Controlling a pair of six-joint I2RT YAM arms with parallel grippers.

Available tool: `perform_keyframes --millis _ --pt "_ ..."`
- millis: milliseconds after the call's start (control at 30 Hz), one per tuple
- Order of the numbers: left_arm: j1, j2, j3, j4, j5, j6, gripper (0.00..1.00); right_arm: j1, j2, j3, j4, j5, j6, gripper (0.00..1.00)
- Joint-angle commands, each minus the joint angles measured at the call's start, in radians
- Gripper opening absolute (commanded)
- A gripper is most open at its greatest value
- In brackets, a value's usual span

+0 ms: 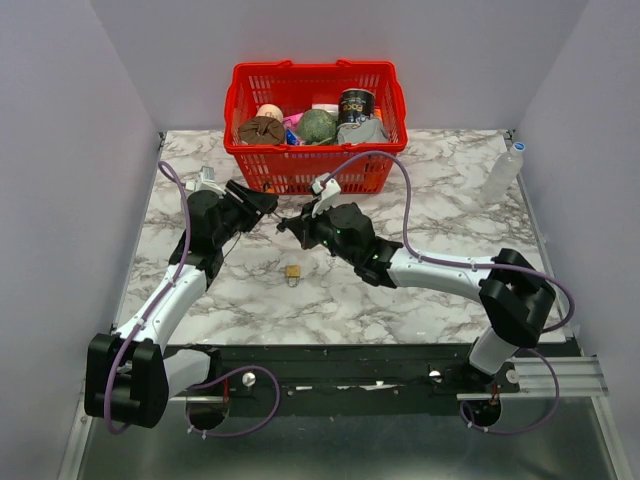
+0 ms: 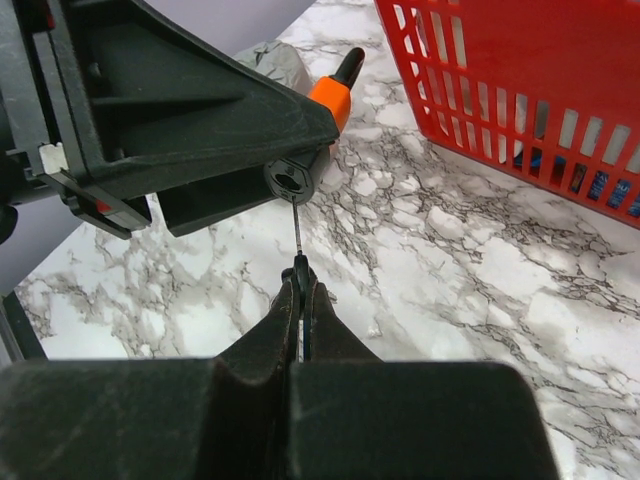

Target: Unlock with the key

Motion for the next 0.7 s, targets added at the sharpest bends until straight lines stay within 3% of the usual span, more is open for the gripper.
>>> perform_keyframes --millis 0,667 --pt "0.008 -0.006 -0.001 0.064 0.022 -0.012 0.0 0.006 0.024 0.038 -0.007 0.039 -0.004 0.01" --pt "0.008 -0.003 -0.005 0.065 0.022 -0.012 0.0 0.026 -0.028 0.015 0.02 0.069 -0.052 0.01"
